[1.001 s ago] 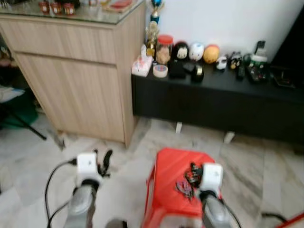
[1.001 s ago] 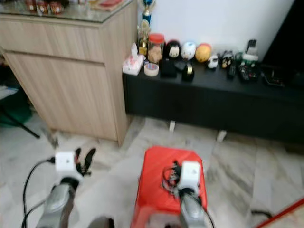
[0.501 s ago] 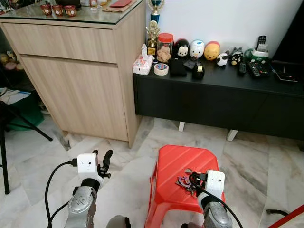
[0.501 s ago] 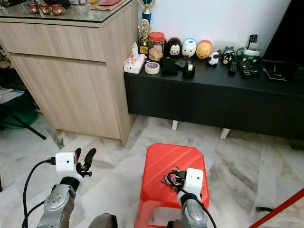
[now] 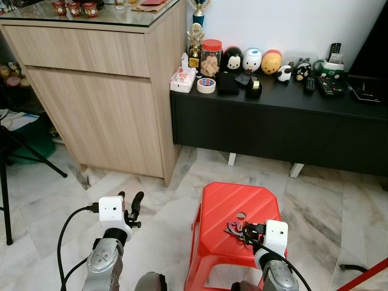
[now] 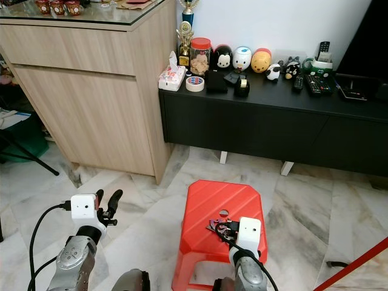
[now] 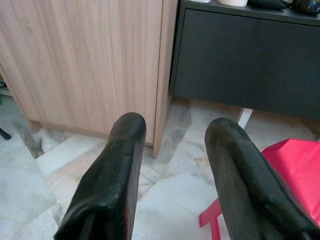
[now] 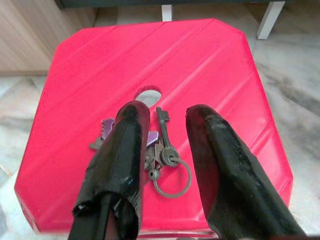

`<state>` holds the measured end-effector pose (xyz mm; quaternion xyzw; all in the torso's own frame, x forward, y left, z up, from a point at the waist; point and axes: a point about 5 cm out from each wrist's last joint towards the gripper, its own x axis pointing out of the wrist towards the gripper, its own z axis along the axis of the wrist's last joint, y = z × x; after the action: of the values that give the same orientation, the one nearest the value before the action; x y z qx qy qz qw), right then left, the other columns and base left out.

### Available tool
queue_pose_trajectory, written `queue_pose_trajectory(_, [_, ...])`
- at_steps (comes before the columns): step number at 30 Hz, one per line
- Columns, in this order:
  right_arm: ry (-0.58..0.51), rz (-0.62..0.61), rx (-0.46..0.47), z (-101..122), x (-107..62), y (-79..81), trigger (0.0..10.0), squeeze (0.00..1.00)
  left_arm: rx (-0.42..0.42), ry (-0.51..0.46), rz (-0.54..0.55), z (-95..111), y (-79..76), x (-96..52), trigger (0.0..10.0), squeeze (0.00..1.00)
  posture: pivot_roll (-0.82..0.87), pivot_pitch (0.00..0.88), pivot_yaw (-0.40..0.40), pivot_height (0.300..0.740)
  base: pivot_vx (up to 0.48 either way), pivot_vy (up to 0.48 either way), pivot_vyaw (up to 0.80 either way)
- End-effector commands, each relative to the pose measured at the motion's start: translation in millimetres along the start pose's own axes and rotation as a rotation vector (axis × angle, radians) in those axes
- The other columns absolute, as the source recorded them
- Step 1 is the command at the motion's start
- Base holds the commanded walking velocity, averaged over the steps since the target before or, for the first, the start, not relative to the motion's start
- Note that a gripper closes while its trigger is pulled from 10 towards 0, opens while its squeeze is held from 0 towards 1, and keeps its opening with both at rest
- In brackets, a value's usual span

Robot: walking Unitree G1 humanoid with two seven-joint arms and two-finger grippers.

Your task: Hang keys on a hook

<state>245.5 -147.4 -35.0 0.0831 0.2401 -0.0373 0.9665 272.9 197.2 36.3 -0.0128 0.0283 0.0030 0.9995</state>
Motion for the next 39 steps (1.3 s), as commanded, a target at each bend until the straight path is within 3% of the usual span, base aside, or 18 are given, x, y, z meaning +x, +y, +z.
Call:
queue_pose_trajectory(1, [0.025, -0.009, 0.059, 0.9, 2.6, -1.9, 10.0, 0.0, 0.008, 0.031, -0.003, -4.7, 1.0, -1.9, 10.0, 0.0, 0.07, 0.025, -0.045, 0.631, 0.0, 0.0, 0.0])
queue_pose_trajectory(11, [0.084, -0.04, 0.14, -2.6, 5.2, -4.7, 10.0, 0.0, 0.017, 0.035, -0.003, -5.2, 2.8, -2.9, 10.0, 0.0, 0.07, 0.029, -0.039, 0.626, 0.0, 0.0, 0.0])
queue_pose_trajectory(23, [0.097, -0.041, 0.15, -1.6, 6.8, -2.3, 10.0, 0.0, 0.022, 0.034, -0.007, -4.8, 2.9, -2.7, 10.0, 0.0, 0.07, 0.029, -0.039, 0.616, 0.0, 0.0, 0.0])
queue_pose_trajectory(28, [0.021, -0.033, 0.136, 7.4, 8.1, -1.5, 10.0, 0.0, 0.023, 0.035, -0.008, -4.9, 2.5, -2.8, 10.0, 0.0, 0.07, 0.028, -0.038, 0.601, 0.0, 0.0, 0.0])
queue_pose_trajectory(39, [0.058, -0.023, 0.12, 5.2, 9.0, 0.5, 10.0, 0.0, 0.024, 0.035, -0.011, -5.1, 1.1, -2.6, 10.0, 0.0, 0.07, 0.031, -0.038, 0.601, 0.0, 0.0, 0.0])
